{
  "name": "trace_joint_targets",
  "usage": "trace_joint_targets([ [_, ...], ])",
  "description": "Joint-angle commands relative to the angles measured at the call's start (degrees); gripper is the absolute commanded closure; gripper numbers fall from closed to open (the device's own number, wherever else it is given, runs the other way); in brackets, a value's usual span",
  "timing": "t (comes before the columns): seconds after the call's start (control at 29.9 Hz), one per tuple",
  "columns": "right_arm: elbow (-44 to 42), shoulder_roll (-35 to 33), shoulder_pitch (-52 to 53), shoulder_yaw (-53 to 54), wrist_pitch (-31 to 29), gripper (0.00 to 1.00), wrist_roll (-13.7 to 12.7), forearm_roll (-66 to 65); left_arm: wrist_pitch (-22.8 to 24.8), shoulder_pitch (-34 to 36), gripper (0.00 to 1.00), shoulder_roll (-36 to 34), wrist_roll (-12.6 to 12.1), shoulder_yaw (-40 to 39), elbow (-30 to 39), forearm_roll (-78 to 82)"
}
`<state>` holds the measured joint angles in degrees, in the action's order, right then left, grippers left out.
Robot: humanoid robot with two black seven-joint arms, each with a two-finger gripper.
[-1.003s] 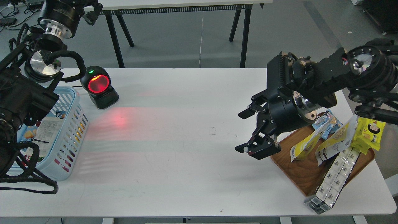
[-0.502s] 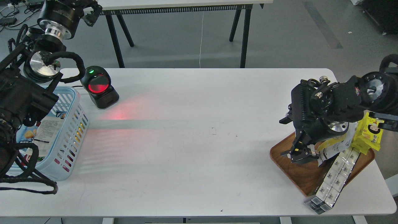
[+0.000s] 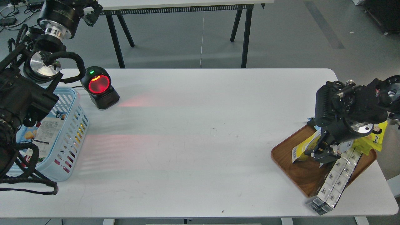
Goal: Scan snack and place in basket
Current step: 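Reach the right gripper down to the yellow snack pouch on the tray, then close the right gripper on the yellow snack pouch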
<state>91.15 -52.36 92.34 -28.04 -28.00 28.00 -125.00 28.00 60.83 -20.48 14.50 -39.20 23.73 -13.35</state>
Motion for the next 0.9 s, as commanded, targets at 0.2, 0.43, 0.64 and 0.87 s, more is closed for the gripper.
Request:
trace_joint_targets([
  [0.2, -5.7, 1.2, -2.8, 0.3, 0.0, 0.14, 0.0, 0.0, 0.0, 0.0, 0.0, 0.0, 0.0, 0.0, -0.1, 0.1],
  [0.43, -5.6, 1.0, -3.2, 0.4, 0.0, 0.45, 0.0, 0.0, 0.0, 0.0, 0.0, 0.0, 0.0, 0.0, -0.1, 0.0],
  [0.64, -5.7, 1.5, -3.1, 0.4, 0.0, 0.72, 0.0, 0.0, 0.0, 0.1, 0.0, -0.1, 0.0, 0.0, -0.1, 0.1],
  [0.87, -5.6, 1.7, -2.4, 0.7, 0.0, 0.88, 0.0, 0.0, 0.0, 0.3, 0.0, -0.2, 0.0, 0.0, -0.1, 0.0],
])
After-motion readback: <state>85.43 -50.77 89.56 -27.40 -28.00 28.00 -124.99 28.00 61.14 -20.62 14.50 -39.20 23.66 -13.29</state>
